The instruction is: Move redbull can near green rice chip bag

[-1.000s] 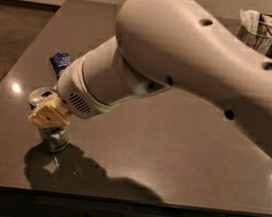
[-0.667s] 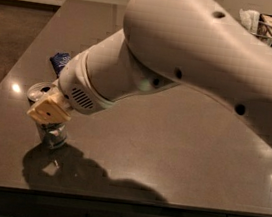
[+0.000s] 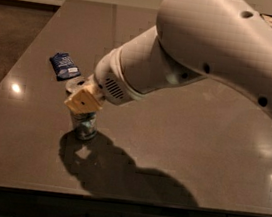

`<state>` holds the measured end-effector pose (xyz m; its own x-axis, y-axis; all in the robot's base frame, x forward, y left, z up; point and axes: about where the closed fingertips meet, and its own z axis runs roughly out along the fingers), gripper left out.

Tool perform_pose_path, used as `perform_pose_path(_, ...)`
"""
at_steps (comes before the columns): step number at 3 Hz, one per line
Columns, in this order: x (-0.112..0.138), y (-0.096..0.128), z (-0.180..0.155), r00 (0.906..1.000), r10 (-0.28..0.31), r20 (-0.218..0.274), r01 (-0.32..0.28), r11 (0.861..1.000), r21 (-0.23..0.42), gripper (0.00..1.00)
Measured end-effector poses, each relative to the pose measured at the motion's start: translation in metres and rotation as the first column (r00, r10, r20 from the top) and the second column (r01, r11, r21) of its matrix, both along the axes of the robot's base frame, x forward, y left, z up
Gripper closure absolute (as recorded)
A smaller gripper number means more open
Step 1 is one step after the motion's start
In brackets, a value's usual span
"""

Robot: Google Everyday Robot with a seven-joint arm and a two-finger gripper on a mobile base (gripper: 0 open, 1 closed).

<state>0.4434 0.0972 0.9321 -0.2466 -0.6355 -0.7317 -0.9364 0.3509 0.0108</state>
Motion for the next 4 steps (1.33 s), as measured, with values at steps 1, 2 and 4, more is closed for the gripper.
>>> perform_pose_path(1, 0.039, -0.047, -0.013, 0.9857, -0.166, -0.026, 0.166, 0.986, -0.033, 1.00)
perform_pose_path(2, 0.042, -0.051, -0.013, 0.9836, -0.178, -0.028, 0.177, 0.984, -0.034, 1.00)
perform_pose_path(4, 0.073, -0.103, -0.004, 0.9457, -0.325, -0.006, 0.325, 0.946, -0.024, 1.00)
